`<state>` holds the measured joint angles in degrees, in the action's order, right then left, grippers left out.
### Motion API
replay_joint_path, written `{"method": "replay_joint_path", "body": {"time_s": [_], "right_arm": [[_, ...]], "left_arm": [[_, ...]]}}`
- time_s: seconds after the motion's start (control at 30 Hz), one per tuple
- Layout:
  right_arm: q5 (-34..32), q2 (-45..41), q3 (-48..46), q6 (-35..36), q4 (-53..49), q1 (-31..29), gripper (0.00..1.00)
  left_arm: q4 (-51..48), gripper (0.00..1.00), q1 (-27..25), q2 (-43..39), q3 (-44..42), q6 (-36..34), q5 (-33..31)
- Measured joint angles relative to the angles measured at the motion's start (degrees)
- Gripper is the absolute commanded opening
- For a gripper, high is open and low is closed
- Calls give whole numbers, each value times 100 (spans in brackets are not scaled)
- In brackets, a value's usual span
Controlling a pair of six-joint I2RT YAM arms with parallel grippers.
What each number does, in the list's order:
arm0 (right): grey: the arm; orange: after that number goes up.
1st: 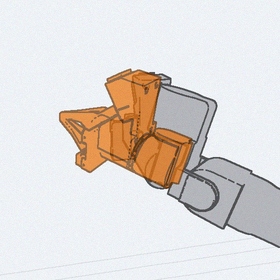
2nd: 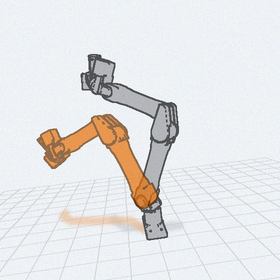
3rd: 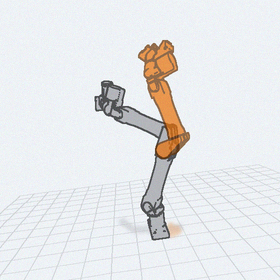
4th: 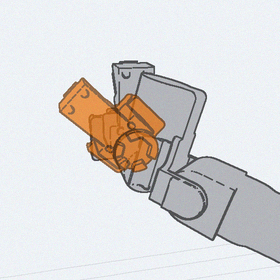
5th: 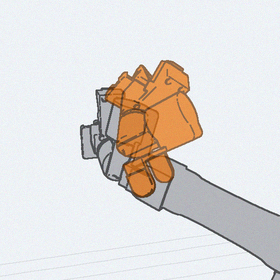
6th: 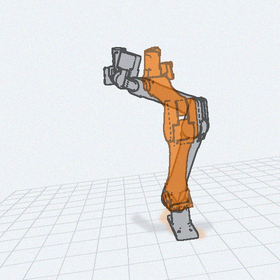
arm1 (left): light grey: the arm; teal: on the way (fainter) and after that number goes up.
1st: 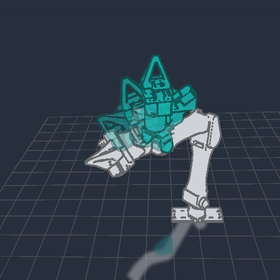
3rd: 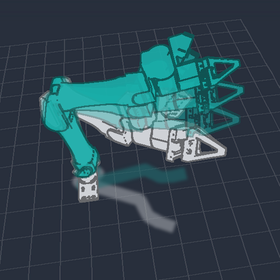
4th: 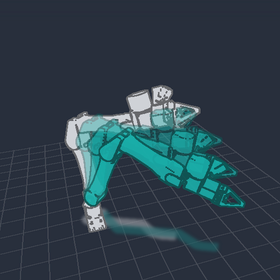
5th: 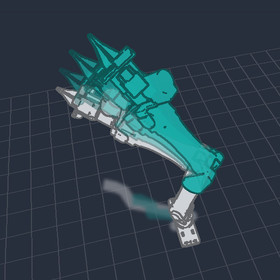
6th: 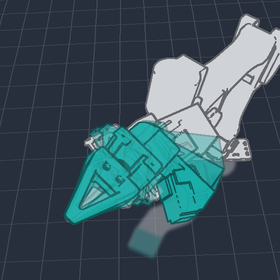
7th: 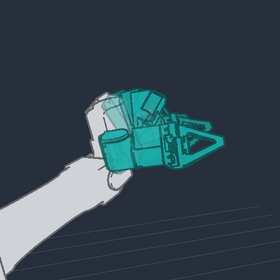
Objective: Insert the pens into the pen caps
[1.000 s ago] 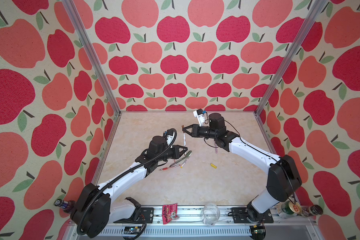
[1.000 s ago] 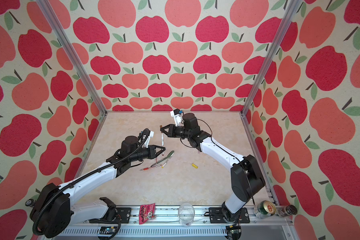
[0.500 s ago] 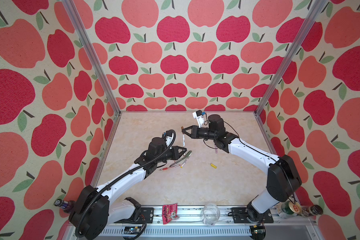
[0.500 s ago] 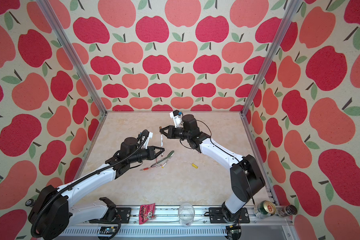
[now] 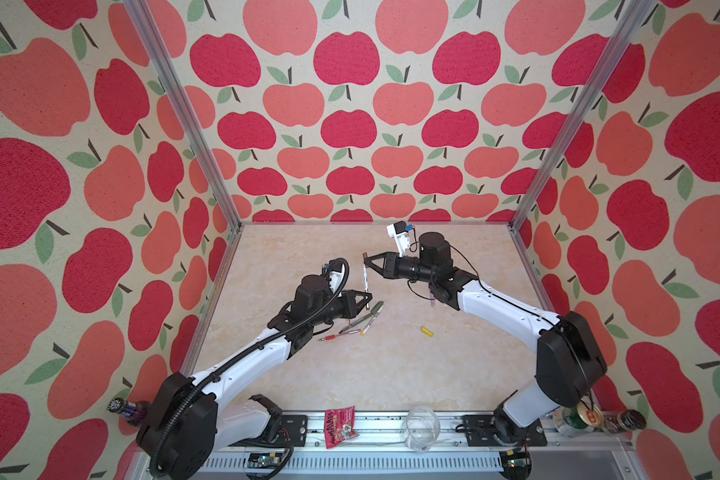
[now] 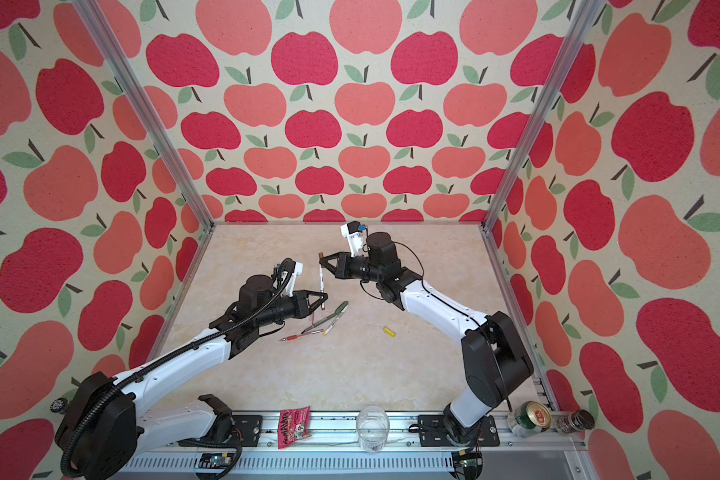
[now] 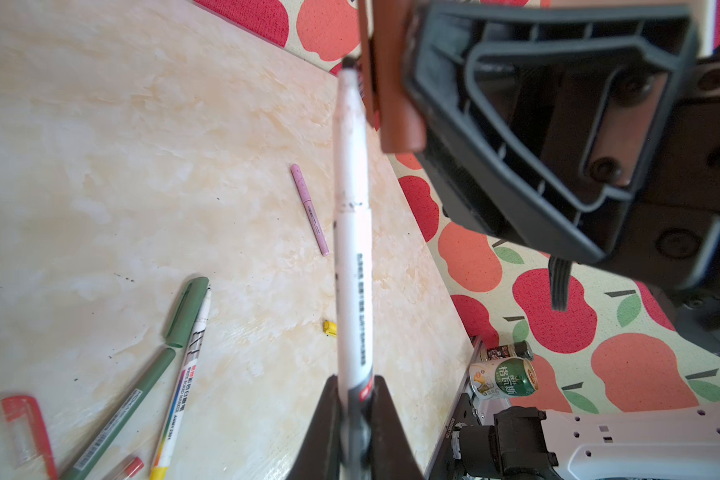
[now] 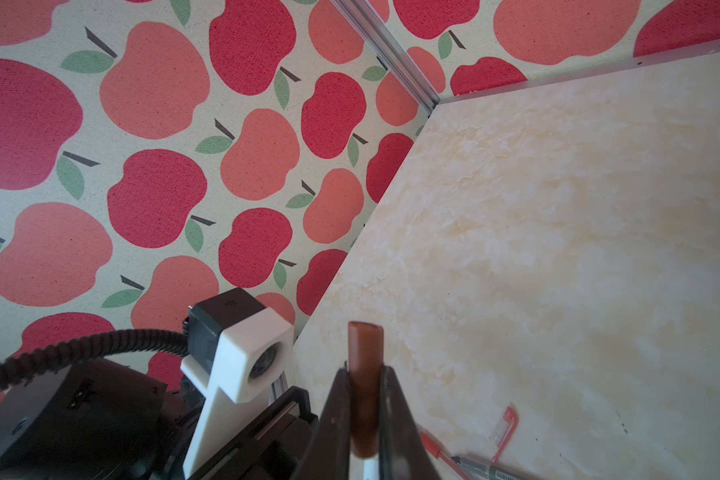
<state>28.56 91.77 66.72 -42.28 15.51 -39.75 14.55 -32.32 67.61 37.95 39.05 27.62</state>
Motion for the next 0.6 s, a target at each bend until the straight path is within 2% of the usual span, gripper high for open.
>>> {"method": "replay_joint_path", "body": {"time_s": [0.6], "right_arm": [[-109,7,48,-291,289,46,7]], "left_arm": [[116,7,-61,-323,-170,-74,-168]]}}
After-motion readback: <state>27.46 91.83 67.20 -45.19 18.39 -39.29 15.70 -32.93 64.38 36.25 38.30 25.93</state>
